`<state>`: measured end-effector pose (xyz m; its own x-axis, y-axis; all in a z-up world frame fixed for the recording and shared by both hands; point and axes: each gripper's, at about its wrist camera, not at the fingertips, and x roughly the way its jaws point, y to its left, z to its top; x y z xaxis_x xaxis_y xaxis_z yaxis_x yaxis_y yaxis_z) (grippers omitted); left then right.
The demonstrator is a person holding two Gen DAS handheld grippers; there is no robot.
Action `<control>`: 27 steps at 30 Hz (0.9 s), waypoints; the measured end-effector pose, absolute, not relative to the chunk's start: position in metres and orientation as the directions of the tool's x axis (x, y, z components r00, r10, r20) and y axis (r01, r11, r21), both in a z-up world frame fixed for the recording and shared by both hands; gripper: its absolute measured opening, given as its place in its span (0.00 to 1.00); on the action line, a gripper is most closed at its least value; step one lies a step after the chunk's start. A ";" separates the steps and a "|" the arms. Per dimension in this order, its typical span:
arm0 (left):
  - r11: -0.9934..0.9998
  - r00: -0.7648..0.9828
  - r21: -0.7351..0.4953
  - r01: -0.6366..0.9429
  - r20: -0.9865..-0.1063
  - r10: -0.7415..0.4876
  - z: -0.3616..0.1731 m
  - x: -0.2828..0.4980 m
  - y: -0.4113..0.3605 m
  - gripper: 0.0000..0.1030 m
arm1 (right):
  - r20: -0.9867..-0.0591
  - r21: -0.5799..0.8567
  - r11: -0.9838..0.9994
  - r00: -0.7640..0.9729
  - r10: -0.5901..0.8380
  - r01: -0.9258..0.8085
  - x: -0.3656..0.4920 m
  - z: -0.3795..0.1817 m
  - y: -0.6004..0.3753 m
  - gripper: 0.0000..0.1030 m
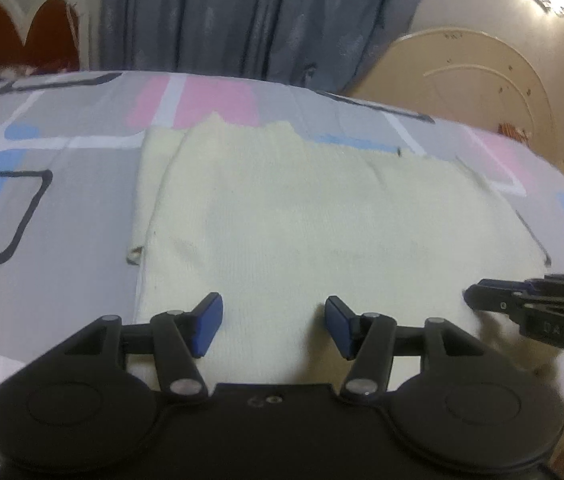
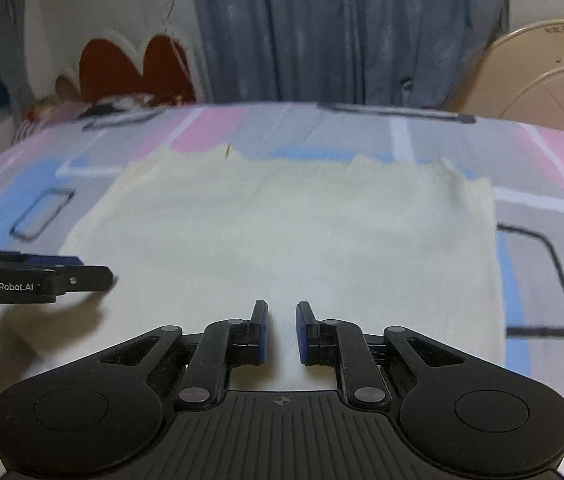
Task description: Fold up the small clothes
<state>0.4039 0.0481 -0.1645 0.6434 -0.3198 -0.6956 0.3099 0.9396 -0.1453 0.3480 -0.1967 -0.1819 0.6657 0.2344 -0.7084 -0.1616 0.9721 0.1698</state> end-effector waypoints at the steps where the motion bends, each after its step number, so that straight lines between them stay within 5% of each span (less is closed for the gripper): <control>1: 0.939 0.642 -0.138 0.316 -0.698 -0.318 -0.165 0.403 0.048 0.54 | -0.709 0.172 0.973 0.667 0.230 -0.153 0.344 -0.184 -0.197 0.14; 6: 0.940 0.623 -0.166 0.298 -0.713 -0.323 -0.160 0.398 0.055 0.54 | -0.698 0.204 0.972 0.680 0.226 -0.115 0.333 -0.173 -0.199 0.19; 9: 0.941 0.623 -0.147 0.305 -0.716 -0.314 -0.162 0.393 0.053 0.54 | -0.718 0.170 0.980 0.668 0.197 -0.106 0.326 -0.175 -0.194 0.48; 27: 0.943 0.616 -0.162 0.289 -0.722 -0.313 -0.147 0.366 0.049 0.62 | -0.697 0.140 0.986 0.697 0.166 -0.095 0.278 -0.134 -0.184 0.48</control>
<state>0.3659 0.0495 -0.1469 0.6165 -0.3133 -0.7224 0.2894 0.9434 -0.1621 0.2785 -0.1844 -0.1337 0.6972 0.1665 -0.6973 -0.0948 0.9855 0.1405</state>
